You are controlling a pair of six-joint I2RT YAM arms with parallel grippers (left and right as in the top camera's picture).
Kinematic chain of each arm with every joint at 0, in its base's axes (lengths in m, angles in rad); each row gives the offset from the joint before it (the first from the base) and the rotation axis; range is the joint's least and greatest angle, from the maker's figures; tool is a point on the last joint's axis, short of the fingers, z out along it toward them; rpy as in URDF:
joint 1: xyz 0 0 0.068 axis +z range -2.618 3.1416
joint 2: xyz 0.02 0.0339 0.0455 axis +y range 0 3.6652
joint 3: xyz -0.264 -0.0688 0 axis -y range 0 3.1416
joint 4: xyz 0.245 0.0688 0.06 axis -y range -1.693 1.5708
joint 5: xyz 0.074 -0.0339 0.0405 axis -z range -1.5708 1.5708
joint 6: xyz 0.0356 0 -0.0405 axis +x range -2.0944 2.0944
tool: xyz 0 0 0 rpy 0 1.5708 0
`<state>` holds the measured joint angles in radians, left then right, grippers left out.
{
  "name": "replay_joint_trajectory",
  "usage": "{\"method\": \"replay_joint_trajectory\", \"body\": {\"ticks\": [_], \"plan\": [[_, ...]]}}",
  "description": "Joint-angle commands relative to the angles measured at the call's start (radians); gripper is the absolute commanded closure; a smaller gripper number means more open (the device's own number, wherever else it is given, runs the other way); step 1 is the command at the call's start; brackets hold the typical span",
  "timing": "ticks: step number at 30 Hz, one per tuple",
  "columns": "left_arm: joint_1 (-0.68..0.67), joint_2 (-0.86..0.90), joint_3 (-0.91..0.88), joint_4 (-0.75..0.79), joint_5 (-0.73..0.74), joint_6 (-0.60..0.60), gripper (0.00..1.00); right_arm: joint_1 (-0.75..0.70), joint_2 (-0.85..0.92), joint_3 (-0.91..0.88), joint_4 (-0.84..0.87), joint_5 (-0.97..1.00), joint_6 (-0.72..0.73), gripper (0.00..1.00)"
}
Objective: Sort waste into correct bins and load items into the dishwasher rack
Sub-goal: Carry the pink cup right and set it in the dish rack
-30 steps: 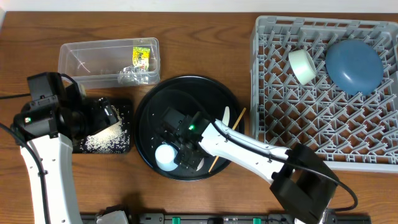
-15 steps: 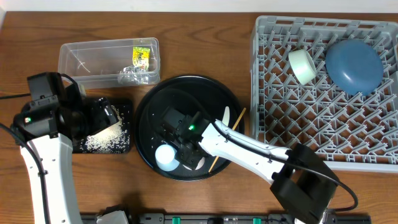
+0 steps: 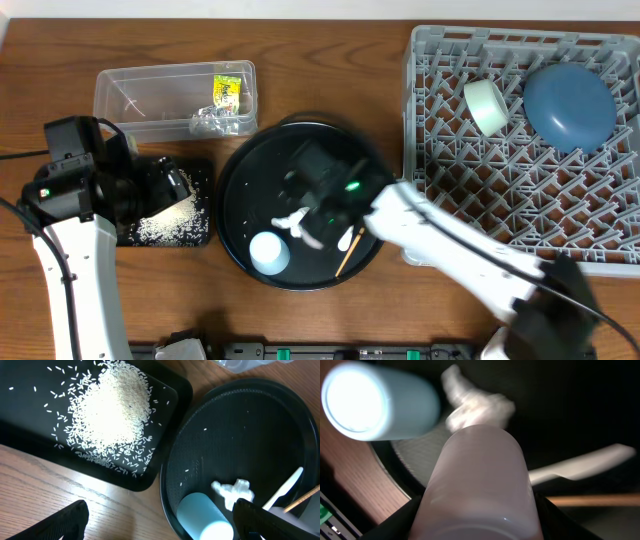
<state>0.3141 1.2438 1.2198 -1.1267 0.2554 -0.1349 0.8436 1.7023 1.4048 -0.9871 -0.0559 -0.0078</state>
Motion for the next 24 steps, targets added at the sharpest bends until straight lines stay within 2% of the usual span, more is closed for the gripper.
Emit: {"method": "replay_joint_trajectory", "body": {"ticks": [1,12,19,24], "plan": [[0.005,0.004,0.008,-0.006,-0.002,-0.010,0.07,-0.092,-0.094,0.000,-0.020,0.030,0.014,0.50],[0.005,0.004,0.008,-0.006,-0.002,-0.010,0.07,-0.547,-0.303,0.000,-0.140,0.086,0.084,0.52],[0.005,0.004,0.008,-0.006,-0.002,-0.010,0.07,-0.837,-0.309,0.000,-0.150,0.086,0.082,0.52],[0.005,0.004,0.008,-0.006,-0.002,-0.010,0.07,-0.972,-0.283,0.000,-0.119,0.086,0.077,0.53]]}}
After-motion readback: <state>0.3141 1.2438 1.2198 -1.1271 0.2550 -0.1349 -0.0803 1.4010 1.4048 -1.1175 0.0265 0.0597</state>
